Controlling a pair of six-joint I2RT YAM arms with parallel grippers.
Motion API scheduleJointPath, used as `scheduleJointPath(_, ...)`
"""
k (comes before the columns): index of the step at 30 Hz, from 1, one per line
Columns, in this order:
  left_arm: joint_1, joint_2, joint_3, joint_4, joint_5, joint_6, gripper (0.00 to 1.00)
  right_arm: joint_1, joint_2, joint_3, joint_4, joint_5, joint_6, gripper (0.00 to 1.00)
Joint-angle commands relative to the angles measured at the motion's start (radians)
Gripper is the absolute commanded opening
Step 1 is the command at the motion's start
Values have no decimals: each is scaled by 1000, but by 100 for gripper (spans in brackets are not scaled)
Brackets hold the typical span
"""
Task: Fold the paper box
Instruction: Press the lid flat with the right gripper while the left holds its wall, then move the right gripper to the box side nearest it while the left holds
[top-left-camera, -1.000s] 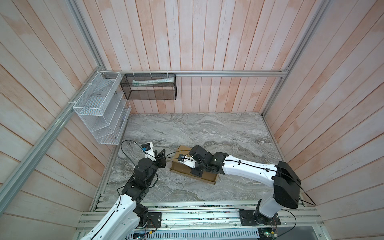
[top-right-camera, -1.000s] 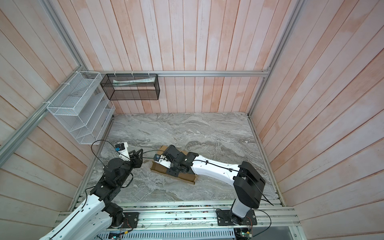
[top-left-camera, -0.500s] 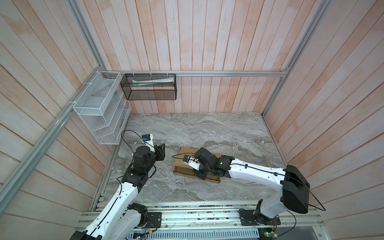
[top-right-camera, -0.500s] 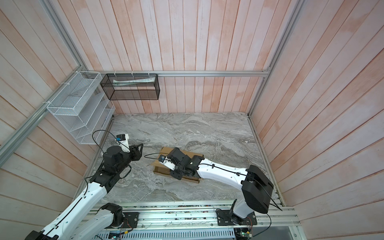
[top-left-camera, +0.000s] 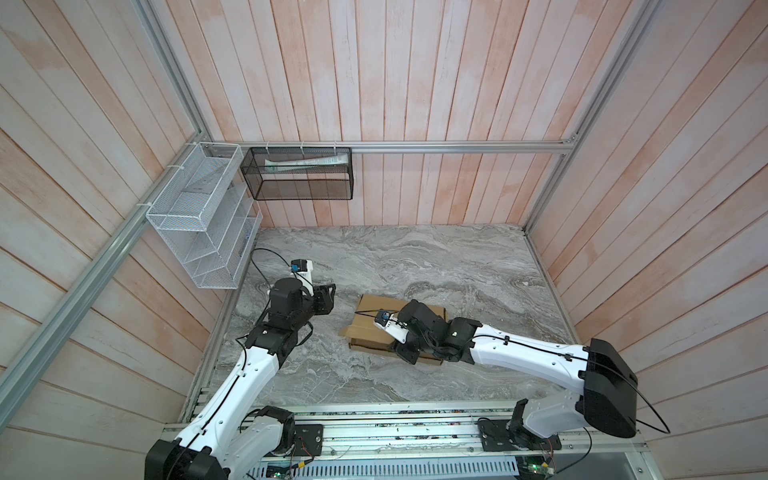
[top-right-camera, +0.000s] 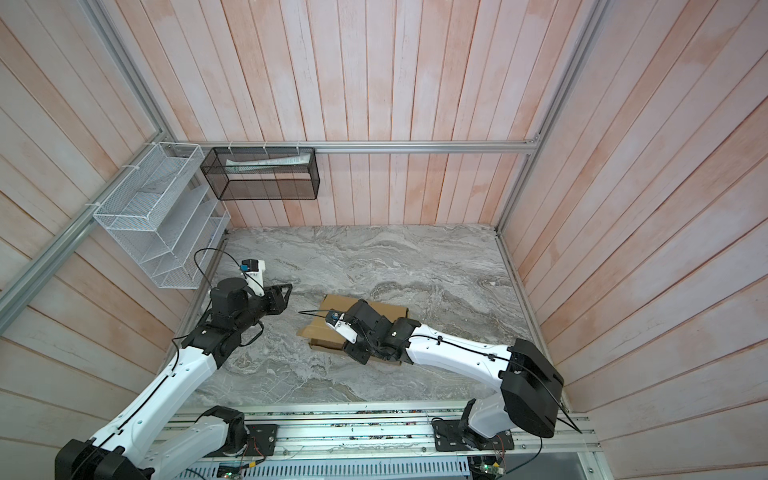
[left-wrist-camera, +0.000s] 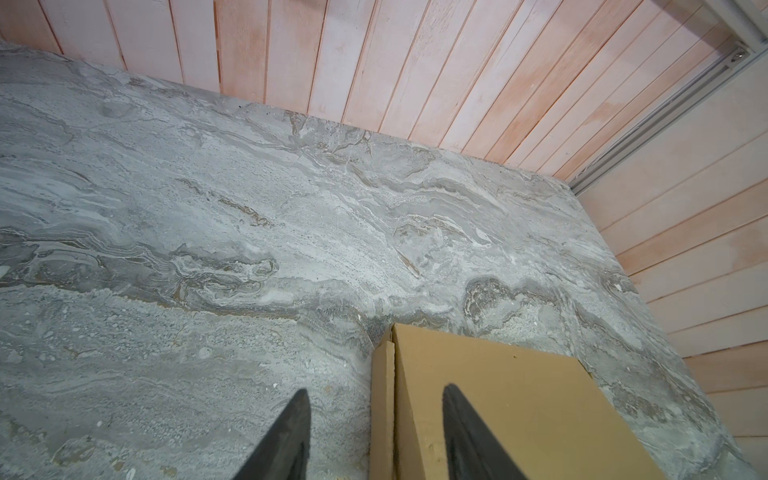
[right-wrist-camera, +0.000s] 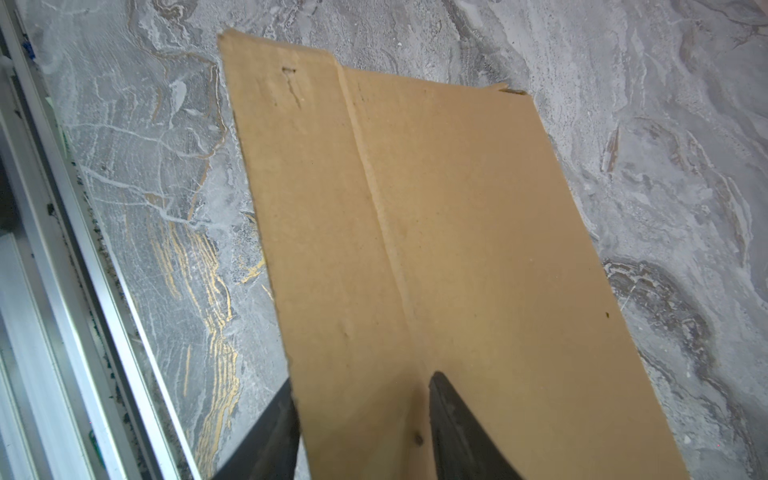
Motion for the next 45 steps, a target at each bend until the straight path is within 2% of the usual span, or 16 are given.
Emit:
scheduleJointPath(1,6,24,33,-24,49,7,53,3,-40,-23,39,-22,44,54)
scheduleJointPath(11,6,110,70,-46,110,18,53,9,-200,-108,126,-32,150,56)
scheduleJointPath(16,6,155,82,-48,145,31,53,10,-320,-171,187,87,232,57)
scheduleJointPath(21,5,183,82,-41,179,29,53,5,-423,-202,162,224,350,59)
scheduleJointPath(26,-7,206,75,-32,200,32,53,-23,-522,-255,123,287,500,61)
scheduleJointPath(34,-49,225,44,-5,179,26,53,-167,-651,-375,80,224,714,61)
scheduleJointPath(45,-72,213,-12,21,137,35,53,-275,-678,-469,93,145,794,64)
